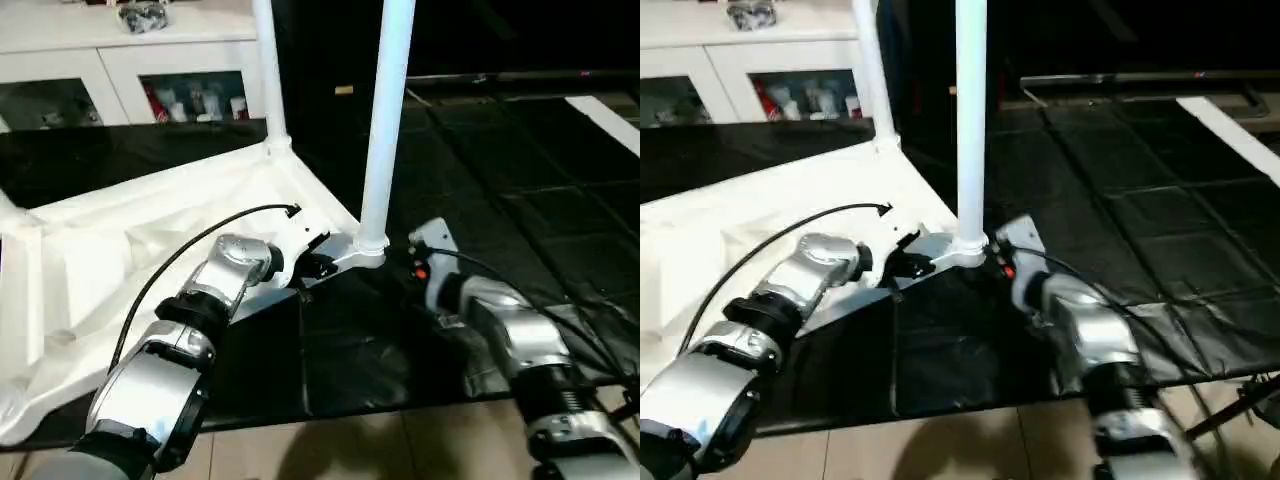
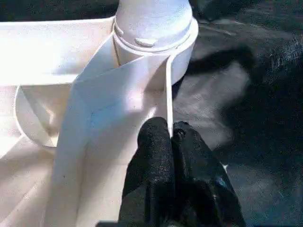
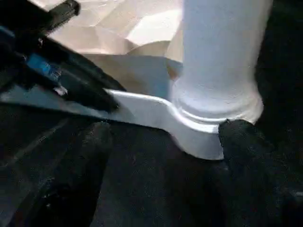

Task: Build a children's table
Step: Rotate leg to tighten

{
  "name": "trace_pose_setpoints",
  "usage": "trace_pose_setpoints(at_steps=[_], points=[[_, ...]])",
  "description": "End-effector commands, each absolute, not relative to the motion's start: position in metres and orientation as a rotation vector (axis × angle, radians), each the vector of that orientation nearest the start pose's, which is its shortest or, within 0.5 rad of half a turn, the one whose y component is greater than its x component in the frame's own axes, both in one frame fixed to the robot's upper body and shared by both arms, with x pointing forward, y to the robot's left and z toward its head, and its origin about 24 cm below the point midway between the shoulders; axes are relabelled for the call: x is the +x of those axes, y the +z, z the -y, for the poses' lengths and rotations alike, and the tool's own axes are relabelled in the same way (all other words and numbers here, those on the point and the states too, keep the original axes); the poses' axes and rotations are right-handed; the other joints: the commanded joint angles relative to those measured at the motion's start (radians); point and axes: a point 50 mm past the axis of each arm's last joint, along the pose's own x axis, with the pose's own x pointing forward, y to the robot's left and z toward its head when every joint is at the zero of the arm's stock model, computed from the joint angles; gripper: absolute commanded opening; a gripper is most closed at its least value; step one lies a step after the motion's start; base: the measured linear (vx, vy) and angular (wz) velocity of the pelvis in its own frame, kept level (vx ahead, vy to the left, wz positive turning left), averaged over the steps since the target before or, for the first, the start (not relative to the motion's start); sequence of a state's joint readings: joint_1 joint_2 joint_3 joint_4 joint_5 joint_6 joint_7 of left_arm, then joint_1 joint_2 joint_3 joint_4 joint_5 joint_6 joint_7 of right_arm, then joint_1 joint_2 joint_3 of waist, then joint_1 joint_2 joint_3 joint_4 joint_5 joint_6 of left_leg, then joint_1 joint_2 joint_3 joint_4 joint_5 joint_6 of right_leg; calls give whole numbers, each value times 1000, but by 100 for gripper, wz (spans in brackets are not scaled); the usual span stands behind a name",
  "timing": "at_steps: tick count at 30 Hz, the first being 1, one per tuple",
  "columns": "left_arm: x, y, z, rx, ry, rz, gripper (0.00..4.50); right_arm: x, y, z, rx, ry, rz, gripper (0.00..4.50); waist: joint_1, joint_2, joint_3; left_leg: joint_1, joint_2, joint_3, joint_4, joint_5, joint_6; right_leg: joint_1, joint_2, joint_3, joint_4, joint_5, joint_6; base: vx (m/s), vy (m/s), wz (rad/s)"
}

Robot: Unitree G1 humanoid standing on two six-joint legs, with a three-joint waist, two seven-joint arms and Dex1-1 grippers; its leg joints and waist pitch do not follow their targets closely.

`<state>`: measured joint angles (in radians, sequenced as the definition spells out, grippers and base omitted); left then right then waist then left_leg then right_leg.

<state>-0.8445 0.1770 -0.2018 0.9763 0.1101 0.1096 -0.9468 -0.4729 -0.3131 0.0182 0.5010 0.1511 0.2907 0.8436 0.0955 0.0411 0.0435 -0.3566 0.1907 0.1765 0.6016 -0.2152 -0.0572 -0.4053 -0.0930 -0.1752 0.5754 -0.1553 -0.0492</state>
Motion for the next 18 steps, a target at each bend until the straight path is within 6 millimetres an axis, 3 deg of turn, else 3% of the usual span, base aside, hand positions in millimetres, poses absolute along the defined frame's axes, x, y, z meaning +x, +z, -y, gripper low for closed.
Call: trace_pose_setpoints(at_steps=[1,4,7,11,12,15,18], points=[[357,63,-96,358,-1139,-433,0,320,52,179,-28,811,-340,413,11,-11,-77,-2,50,-16,-54,-27,138,75,-86,76,-55,-154,-149,0,0,0],[351,61,-98,376,-1222,-442,0,315,61,198,-67,876,-321,432,24,-13,-75,0,49,-14,-55,-56,128,75,-85,74,-63,-225,-126,0,0,0],[342,59,-101,435,-1350,-444,0,309,68,203,-98,977,-320,443,32,-25,-74,-1,50,-14,-56,-58,133,75,-86,74,-63,-245,-112,0,0,0],[335,60,-102,464,-1450,-439,0,306,71,200,-123,1074,-314,443,41,-23,-72,-1,52,-13,-57,-62,131,70,-87,74,-65,-280,-105,0,0,0],[332,59,-103,475,-1490,-442,0,306,72,197,-130,1108,-310,443,47,-27,-72,3,53,-12,-57,-63,125,67,-87,75,-67,-293,-102,0,0,0],[326,57,-107,529,-1550,-462,0,307,73,192,-123,1158,-309,443,58,-21,-74,11,62,-13,-59,-60,116,60,-88,80,-59,-265,-121,0,0,0],[323,56,-110,563,-1587,-475,0,307,73,186,-106,1230,-315,427,62,-22,-74,8,63,-13,-59,-64,112,62,-90,83,-54,-245,-131,0,0,0]])
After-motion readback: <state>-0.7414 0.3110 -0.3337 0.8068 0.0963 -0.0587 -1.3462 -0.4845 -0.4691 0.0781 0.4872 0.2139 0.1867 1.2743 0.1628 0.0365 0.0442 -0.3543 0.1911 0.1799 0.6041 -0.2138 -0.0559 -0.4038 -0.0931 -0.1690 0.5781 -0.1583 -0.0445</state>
